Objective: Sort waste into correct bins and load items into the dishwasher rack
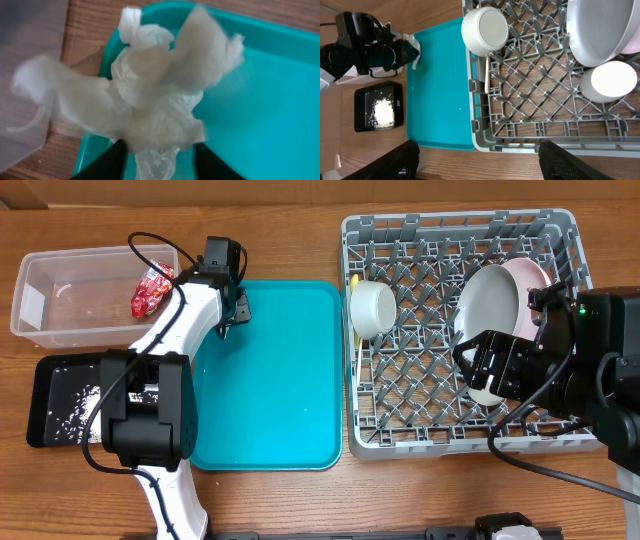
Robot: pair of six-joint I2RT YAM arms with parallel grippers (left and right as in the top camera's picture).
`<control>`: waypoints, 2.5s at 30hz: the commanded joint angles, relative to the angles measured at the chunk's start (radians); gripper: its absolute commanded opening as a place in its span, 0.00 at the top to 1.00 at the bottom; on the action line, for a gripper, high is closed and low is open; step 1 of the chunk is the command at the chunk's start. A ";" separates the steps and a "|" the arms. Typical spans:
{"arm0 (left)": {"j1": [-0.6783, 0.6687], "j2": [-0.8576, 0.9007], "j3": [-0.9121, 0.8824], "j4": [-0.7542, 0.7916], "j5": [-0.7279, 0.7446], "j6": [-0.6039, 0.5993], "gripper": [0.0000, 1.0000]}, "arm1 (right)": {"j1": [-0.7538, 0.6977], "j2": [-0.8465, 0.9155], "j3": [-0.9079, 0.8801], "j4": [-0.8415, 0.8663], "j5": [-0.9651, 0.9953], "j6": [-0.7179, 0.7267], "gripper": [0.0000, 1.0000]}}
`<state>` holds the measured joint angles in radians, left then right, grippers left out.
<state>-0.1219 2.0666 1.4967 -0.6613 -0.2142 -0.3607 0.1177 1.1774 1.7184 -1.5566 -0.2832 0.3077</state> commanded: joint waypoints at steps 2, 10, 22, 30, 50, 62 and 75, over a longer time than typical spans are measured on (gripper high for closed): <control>0.001 0.038 0.010 0.003 0.013 -0.029 0.69 | -0.001 0.001 0.004 0.001 0.006 -0.023 0.20; 0.000 0.098 0.010 -0.045 0.031 -0.028 0.92 | -0.001 0.001 0.004 -0.009 0.006 -0.023 0.20; 0.000 -0.113 0.011 -0.114 0.119 0.006 0.96 | -0.001 0.001 0.004 -0.010 0.006 -0.023 0.20; 0.023 -0.384 0.011 -0.132 0.005 0.098 0.96 | -0.001 0.001 0.004 -0.017 0.006 -0.023 0.20; 0.303 -0.380 0.124 -0.114 0.222 0.159 0.34 | -0.001 -0.002 0.004 -0.003 0.005 -0.023 0.15; 0.018 -0.725 0.267 -0.510 0.376 0.332 0.32 | -0.001 -0.164 0.005 0.157 0.006 -0.023 0.00; -0.171 -0.859 0.267 -0.544 0.371 0.328 0.00 | -0.001 -0.182 0.004 0.085 0.005 -0.023 0.00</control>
<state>-0.2886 1.1954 1.7477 -1.2053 0.1490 -0.0486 0.1177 0.9955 1.7176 -1.4727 -0.2810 0.2874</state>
